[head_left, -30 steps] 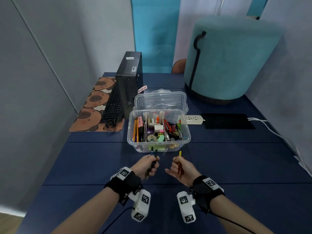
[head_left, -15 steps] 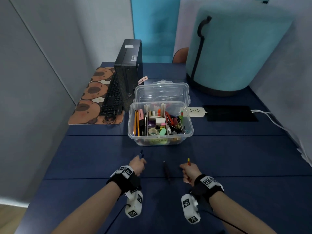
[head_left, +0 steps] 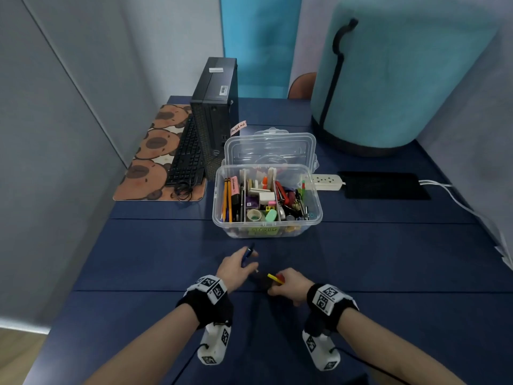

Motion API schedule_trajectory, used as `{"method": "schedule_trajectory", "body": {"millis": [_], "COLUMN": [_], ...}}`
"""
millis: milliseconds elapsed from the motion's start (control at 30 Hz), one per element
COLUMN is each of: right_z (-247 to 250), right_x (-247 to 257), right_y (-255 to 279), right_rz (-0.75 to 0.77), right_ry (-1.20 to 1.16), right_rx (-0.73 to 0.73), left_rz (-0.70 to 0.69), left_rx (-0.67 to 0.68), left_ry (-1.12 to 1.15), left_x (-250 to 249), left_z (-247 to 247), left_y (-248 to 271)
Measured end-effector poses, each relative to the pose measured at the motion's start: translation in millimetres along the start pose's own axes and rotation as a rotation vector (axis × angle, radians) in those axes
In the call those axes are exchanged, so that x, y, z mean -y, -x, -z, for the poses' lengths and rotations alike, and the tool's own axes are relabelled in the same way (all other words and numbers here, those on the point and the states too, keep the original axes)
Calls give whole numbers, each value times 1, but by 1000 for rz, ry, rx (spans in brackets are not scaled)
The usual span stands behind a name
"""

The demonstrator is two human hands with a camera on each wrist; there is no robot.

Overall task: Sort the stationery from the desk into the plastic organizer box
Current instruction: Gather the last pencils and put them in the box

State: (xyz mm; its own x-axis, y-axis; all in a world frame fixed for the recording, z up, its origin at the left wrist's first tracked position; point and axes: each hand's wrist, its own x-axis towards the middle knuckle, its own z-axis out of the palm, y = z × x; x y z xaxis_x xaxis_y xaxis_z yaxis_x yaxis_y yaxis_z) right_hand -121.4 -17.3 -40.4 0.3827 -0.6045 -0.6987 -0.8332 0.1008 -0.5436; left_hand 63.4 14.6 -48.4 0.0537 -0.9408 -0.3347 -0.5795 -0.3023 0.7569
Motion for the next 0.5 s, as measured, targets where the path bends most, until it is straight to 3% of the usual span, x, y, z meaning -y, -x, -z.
{"method": "schedule_trajectory", "body": {"millis": [200,300,400,500], "right_z": [28,29,17,11], "right_x": [10,14,28,46], "right_y": [16,21,22,24], "right_rz": [123,134,131,119], "right_ry": [-310,-598,-910,-963], "right_rx": [-71,-125,-126,-144], "left_rz": [-69,-88,-49,-17], "left_rx": [169,196,104,110], "left_ry": [-88,115,342,365], "left_x": [-12,-17,-33,-49], "left_z": [8,8,6,9], "left_y": [6,12,19,25]}}
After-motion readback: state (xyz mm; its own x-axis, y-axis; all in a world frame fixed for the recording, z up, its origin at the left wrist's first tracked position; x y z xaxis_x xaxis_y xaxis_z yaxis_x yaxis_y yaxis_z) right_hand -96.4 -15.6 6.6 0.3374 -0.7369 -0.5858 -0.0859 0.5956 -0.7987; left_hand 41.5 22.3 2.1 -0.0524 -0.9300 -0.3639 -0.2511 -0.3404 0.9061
